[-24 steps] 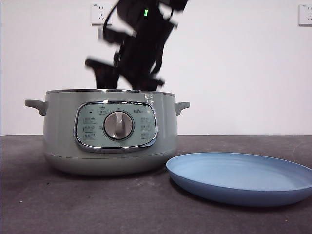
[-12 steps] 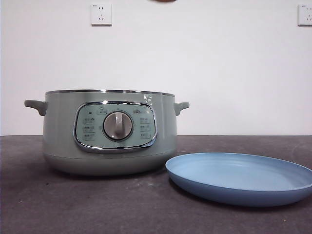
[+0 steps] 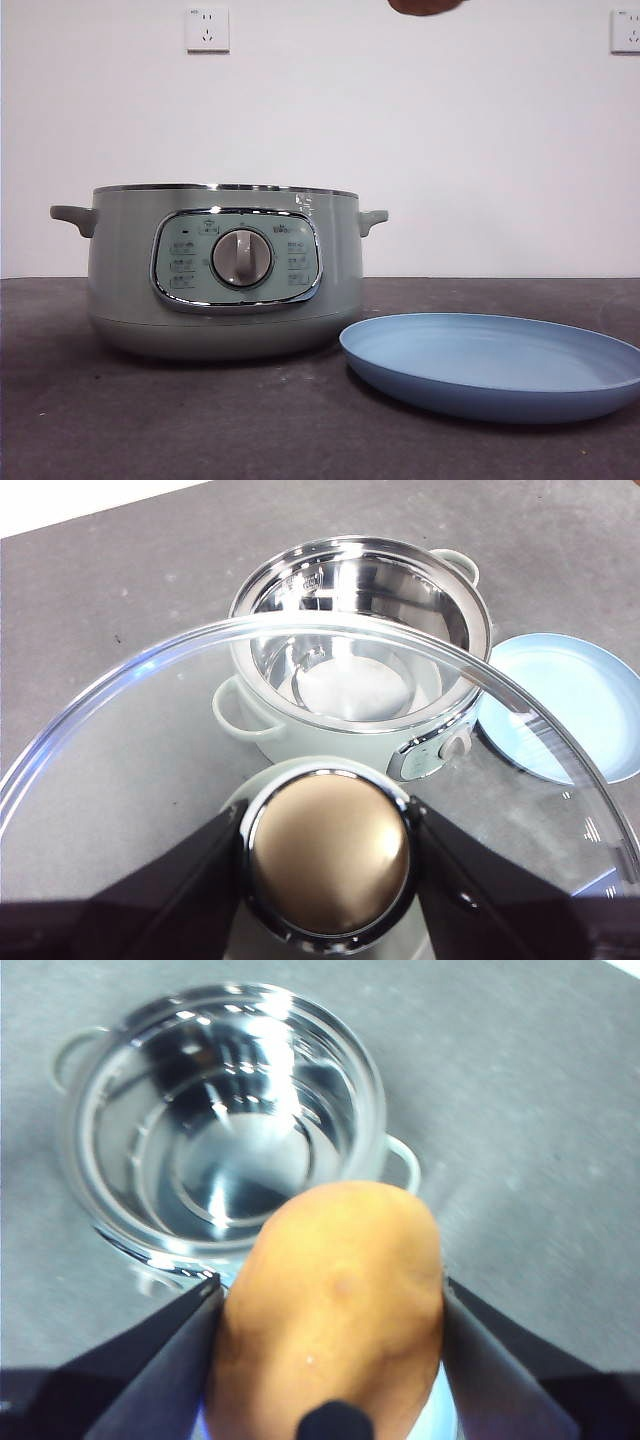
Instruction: Take the potato out from the steamer,put the potato on the plate,close the lid
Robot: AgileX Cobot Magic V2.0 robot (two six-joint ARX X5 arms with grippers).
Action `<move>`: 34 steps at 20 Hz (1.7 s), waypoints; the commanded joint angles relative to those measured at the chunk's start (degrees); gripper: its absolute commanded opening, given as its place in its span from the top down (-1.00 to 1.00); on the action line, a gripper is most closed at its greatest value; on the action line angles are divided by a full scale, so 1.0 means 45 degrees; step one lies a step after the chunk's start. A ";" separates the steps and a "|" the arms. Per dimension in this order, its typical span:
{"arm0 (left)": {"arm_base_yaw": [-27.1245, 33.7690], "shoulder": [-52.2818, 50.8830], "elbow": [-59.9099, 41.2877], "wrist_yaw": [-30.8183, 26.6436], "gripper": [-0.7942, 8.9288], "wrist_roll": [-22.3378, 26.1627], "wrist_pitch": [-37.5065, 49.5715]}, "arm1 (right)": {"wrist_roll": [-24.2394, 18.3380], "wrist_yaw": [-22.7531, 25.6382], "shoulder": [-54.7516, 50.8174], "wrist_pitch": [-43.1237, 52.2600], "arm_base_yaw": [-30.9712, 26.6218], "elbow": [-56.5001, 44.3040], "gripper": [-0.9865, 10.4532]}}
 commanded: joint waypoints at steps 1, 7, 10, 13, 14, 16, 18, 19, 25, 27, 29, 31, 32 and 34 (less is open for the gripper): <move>0.0024 -0.0126 0.0044 0.0063 0.85 -0.0029 0.0568 | -0.0058 -0.0024 -0.0228 0.0189 -0.0398 -0.0962 0.85; 0.0024 -0.0126 0.0044 0.0063 0.85 -0.0034 0.0563 | 0.0257 -0.1287 -0.1185 0.2424 -0.1302 -0.4585 0.85; 0.0024 -0.0126 0.0044 0.0063 0.85 -0.0034 0.0563 | 0.0515 -0.1690 -0.1248 0.4158 -0.1394 -0.6776 0.85; 0.0024 -0.0126 0.0044 0.0063 0.85 -0.0034 0.0559 | 0.1030 -0.1841 -0.1243 0.6572 -0.1394 -0.9180 0.85; 0.0024 -0.0126 0.0044 0.0063 0.85 -0.0034 0.0559 | 0.1107 -0.1996 -0.1243 0.7257 -0.1394 -0.9811 0.85; 0.0024 -0.0126 0.0044 0.0063 0.85 -0.0034 0.0563 | 0.1195 -0.2001 -0.1243 0.8490 -0.1409 -1.1011 0.85; 0.0024 -0.0097 0.0044 0.0063 0.85 -0.0034 0.0573 | 0.1355 -0.2006 -0.1239 0.9661 -0.1409 -1.1948 0.85; 0.0024 -0.0092 0.0044 0.0063 0.85 -0.0034 0.0568 | 0.1418 -0.2001 -0.1229 1.0161 -0.1409 -1.2356 0.85; 0.0024 -0.0092 0.0044 0.0068 0.85 -0.0039 0.0695 | 0.1423 -0.2006 -0.0670 1.1516 -0.1817 -1.3687 0.85; 0.0024 -0.0092 0.0044 0.0068 0.85 -0.0039 0.0709 | 0.1423 -0.2011 -0.0656 1.1521 -0.1894 -1.3721 0.85; 0.0024 -0.0063 0.0044 0.0092 0.85 -0.0039 0.0748 | 0.1423 -0.2025 -0.0656 1.1443 -0.1894 -1.3721 0.82; 0.0024 0.0053 0.0044 0.0427 0.85 -0.0039 0.0850 | 0.1423 -0.2030 -0.0656 1.1200 -0.1894 -1.3721 0.79; 0.0024 0.0151 0.0044 0.0665 0.85 -0.0039 0.0913 | 0.1428 -0.2021 -0.0656 1.1045 -0.1894 -1.3721 0.65; 0.0024 0.0457 0.0044 0.0714 0.85 -0.0034 0.1180 | 0.1540 -0.2011 -0.0656 1.0797 -0.1894 -1.3721 0.18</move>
